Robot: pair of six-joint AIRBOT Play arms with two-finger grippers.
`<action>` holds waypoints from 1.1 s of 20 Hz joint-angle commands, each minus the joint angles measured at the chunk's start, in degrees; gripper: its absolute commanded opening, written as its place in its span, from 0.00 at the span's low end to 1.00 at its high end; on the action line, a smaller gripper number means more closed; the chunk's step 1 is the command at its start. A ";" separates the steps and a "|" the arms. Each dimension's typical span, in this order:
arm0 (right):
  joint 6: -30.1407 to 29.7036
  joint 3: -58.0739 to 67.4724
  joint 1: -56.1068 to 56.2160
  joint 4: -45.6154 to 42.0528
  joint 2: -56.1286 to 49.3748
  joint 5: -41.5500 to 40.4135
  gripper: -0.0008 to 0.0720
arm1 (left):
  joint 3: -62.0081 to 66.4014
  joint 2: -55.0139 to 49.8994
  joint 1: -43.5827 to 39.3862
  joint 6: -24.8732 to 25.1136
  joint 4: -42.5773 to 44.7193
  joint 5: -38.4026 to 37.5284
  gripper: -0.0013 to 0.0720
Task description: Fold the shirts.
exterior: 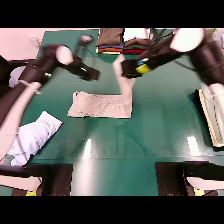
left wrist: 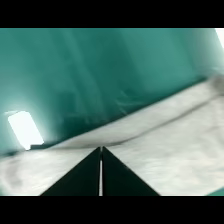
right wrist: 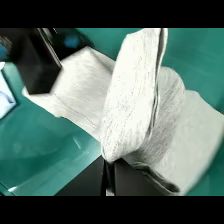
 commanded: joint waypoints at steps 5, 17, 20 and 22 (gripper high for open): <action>0.35 6.54 17.22 0.04 -19.67 -25.05 0.38 | 0.04 17.35 13.84 1.99 8.26 -5.97 0.05; 4.39 -10.08 2.47 -6.64 -7.13 -6.19 0.51 | -0.33 19.26 14.19 3.54 3.39 -8.50 0.05; 7.74 -18.03 -2.40 -6.58 -4.00 -5.62 0.52 | -0.50 18.84 14.21 4.79 0.79 -7.52 0.05; 8.83 -21.55 -3.89 -6.05 -3.69 -5.70 0.67 | -0.50 18.84 14.21 4.98 -0.39 -7.08 0.05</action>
